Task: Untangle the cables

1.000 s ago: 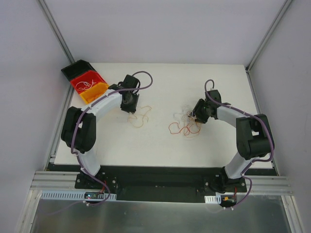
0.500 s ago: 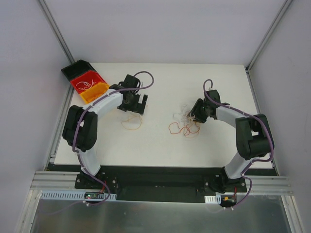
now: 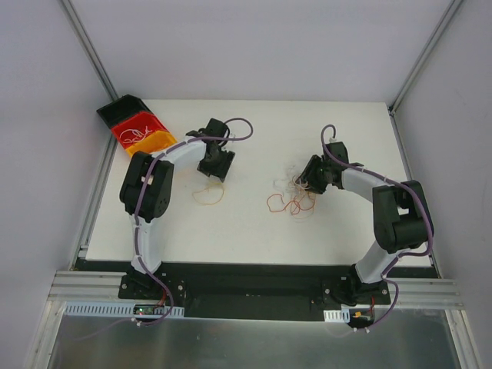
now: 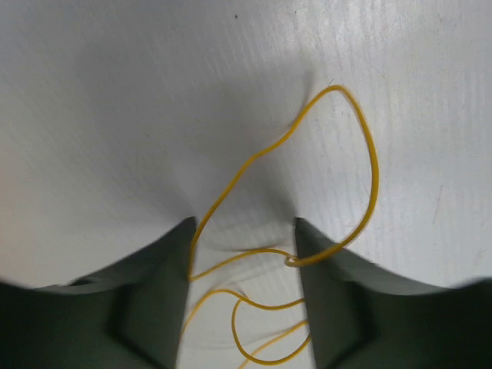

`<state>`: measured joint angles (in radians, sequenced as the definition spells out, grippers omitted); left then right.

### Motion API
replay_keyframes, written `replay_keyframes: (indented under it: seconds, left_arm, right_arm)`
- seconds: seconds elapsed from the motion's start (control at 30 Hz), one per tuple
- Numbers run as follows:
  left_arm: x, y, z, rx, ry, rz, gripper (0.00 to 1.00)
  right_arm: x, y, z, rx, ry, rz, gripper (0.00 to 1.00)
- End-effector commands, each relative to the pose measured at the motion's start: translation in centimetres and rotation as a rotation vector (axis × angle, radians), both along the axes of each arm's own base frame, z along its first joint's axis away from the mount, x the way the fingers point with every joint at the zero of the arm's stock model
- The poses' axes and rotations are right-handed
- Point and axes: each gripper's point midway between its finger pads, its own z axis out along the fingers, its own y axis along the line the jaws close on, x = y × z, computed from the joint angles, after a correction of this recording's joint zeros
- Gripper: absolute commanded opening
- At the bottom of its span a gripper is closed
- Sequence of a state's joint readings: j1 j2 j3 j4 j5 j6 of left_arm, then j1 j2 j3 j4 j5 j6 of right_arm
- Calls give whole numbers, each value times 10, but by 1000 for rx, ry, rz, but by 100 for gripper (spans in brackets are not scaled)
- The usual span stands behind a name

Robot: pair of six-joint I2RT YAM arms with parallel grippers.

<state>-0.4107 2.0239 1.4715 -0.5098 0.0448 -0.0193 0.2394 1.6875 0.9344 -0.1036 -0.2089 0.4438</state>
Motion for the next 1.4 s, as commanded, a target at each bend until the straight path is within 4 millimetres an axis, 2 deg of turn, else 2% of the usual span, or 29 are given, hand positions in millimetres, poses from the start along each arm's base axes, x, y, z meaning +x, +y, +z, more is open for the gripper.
replay_keyframes:
  seconds: [0.0, 0.13, 0.27, 0.43, 0.5, 0.6, 0.63, 0.67, 0.77, 0.83, 0.97, 1.2, 1.37]
  left_arm:
    - [8, -1, 9, -1, -32, 13, 41]
    - [-2, 4, 40, -42, -83, 81, 0]
    - [9, 19, 97, -151, -189, 133, 0]
    - [48, 56, 186, -374, -332, 236, 0]
    - [64, 74, 216, -408, -403, 272, 0]
    - [90, 112, 260, -418, -527, 353, 0]
    - [98, 120, 272, -415, -566, 377, 0]
    - [109, 143, 286, -409, -618, 428, 0]
    - [135, 183, 315, -404, -740, 512, 0]
    - [153, 209, 325, -398, -805, 568, 0]
    - [190, 257, 326, -378, -938, 675, 0]
    - [250, 309, 314, -344, -1163, 696, 0]
    - [280, 333, 276, -343, -1182, 713, 0]
  right_arm:
    - [0, 6, 10, 15, -49, 28, 49]
    - [0, 6, 11, 19, -56, 28, 48]
    - [0, 7, 12, 16, -62, 33, 48]
    - [0, 9, 13, 10, -71, 40, 48]
    - [-1, 10, 13, 11, -69, 46, 48]
    - [-1, 10, 14, 12, -71, 48, 48]
    - [-1, 11, 13, 12, -68, 52, 48]
    - [-2, 11, 12, 11, -67, 52, 48]
    - [-1, 13, 13, 11, -72, 59, 48]
    - [-1, 13, 13, 10, -71, 62, 48]
    - [-1, 15, 13, 11, -74, 68, 49]
    - [0, 18, 12, 16, -63, 79, 48]
    - [1, 19, 11, 21, -66, 80, 48]
